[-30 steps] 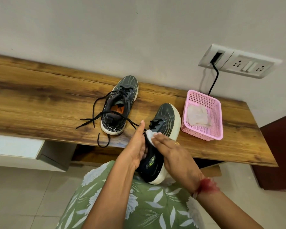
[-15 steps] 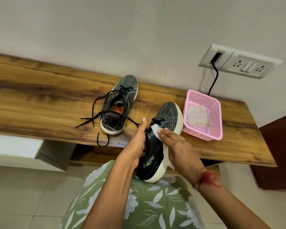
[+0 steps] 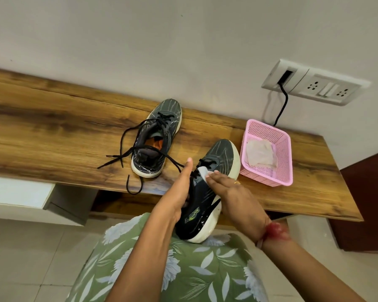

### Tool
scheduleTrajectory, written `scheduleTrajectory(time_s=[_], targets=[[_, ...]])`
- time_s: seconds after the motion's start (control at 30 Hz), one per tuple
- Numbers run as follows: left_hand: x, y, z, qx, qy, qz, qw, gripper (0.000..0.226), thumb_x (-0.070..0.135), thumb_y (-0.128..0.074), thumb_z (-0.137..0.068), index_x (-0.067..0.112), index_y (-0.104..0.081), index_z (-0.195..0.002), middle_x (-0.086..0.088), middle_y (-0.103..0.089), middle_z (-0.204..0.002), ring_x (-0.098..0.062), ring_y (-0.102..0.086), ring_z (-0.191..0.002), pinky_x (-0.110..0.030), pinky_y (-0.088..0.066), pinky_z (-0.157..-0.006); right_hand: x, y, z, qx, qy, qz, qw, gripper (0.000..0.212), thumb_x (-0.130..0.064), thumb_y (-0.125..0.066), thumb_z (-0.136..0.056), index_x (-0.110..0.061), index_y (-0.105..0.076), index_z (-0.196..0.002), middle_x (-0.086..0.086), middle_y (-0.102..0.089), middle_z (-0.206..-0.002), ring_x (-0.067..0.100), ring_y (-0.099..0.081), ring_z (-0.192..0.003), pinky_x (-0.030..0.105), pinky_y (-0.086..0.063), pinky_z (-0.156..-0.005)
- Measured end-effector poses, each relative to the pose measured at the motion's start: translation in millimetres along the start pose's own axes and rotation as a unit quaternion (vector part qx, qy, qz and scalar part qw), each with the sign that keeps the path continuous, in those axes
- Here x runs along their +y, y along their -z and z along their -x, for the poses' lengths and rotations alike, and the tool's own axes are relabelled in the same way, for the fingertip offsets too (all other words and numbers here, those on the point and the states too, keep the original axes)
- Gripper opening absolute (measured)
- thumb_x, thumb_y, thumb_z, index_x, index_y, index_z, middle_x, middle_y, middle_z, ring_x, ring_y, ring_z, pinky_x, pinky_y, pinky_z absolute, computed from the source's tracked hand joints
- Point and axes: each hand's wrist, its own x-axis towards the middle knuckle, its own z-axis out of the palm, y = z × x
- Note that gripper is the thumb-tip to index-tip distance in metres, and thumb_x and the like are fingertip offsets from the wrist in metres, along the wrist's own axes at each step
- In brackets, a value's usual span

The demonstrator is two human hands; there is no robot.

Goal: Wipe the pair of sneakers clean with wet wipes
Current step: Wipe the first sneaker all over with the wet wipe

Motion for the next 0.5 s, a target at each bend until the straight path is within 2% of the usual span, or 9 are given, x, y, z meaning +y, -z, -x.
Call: scheduleTrajectory(time_s=[0.07, 0.13, 0.17, 0.2, 0.27, 0.33, 0.43, 0.5], targets=[[0, 1, 0, 0.006, 0.0, 0.009, 1.0, 0.08, 0.076, -0.023, -0.086, 0.018, -0.063, -0.124, -0.01, -0.069, -0.116, -0.021, -0.063, -0.11, -0.04, -0.043, -0.104, -6, 1, 5, -0.009, 0.036, 0.005, 0.999, 0.066, 0.004, -0.069, -0.073, -0.01, -0.049, -0.134, 0.007, -0.05, -0.137, 0.023, -0.043, -0.13, 0.032, -0.021, -0.105], [0, 0, 0, 0.004, -0.009, 0.005, 1.0, 0.073, 0.071, -0.021, -0.09, 0.02, -0.064, -0.119, -0.007, -0.07, -0.111, -0.015, -0.066, -0.1, -0.031, -0.051, -0.09, 6, 7, -4, -0.014, 0.027, 0.041, 0.999, 0.066, 0.005, -0.072, -0.07, -0.008, -0.052, -0.131, 0.009, -0.054, -0.133, 0.026, -0.044, -0.129, 0.034, -0.028, -0.102], [0, -3, 1, -0.004, -0.011, 0.001, 1.0, 0.069, 0.069, -0.02, -0.091, 0.021, -0.064, -0.116, -0.004, -0.07, -0.106, -0.012, -0.067, -0.094, -0.026, -0.053, -0.078, 16, 8, -11, -0.012, 0.015, 0.058, 0.998, 0.063, 0.006, -0.069, -0.072, -0.008, -0.051, -0.131, 0.01, -0.054, -0.133, 0.027, -0.043, -0.13, 0.034, -0.028, -0.103], [0, -4, 1, -0.009, -0.014, -0.003, 1.0, 0.067, 0.068, -0.02, -0.092, 0.022, -0.063, -0.116, -0.002, -0.07, -0.105, -0.01, -0.066, -0.092, -0.025, -0.052, -0.074, 25, 11, -17, -0.01, 0.0, 0.06, 0.998, 0.06, 0.005, -0.065, -0.076, -0.008, -0.049, -0.133, 0.009, -0.051, -0.136, 0.027, -0.039, -0.132, 0.033, -0.025, -0.105], [-1, -6, 2, -0.01, -0.021, -0.01, 1.0, 0.07, 0.069, -0.023, -0.091, 0.021, -0.061, -0.124, -0.004, -0.068, -0.114, -0.016, -0.065, -0.103, -0.031, -0.051, -0.087, 37, 15, -24, -0.013, -0.026, 0.037, 0.999, 0.056, 0.0, -0.057, -0.085, -0.012, -0.044, -0.138, 0.006, -0.044, -0.143, 0.023, -0.03, -0.138, 0.028, -0.019, -0.11], [-1, -7, 2, 0.01, -0.031, -0.014, 0.999, 0.068, 0.068, -0.026, -0.092, 0.021, -0.06, -0.127, -0.006, -0.067, -0.118, -0.021, -0.063, -0.108, -0.039, -0.047, -0.098, 33, 17, -24, -0.028, -0.017, 0.011, 0.999, 0.057, -0.004, -0.06, -0.085, -0.014, -0.043, -0.139, 0.004, -0.041, -0.145, 0.018, -0.029, -0.138, 0.022, -0.015, -0.109], [-1, -8, 1, 0.04, -0.042, -0.017, 0.998, 0.069, 0.07, -0.028, -0.09, 0.021, -0.059, -0.128, -0.006, -0.067, -0.119, -0.022, -0.062, -0.111, -0.043, -0.045, -0.103, 22, 17, -17, -0.047, 0.032, -0.013, 0.998, 0.057, -0.004, -0.06, -0.086, -0.016, -0.043, -0.139, 0.0, -0.039, -0.146, 0.014, -0.029, -0.138, 0.019, -0.014, -0.108], [-2, -9, 0, 0.05, -0.039, -0.018, 0.998, 0.078, 0.078, -0.031, -0.081, 0.022, -0.057, -0.13, -0.005, -0.066, -0.122, -0.022, -0.061, -0.113, -0.044, -0.043, -0.104, 27, 17, -17, -0.038, 0.027, 0.001, 0.999, 0.059, -0.007, -0.062, -0.085, -0.016, -0.042, -0.14, 0.002, -0.04, -0.146, 0.016, -0.028, -0.138, 0.025, -0.017, -0.111]])
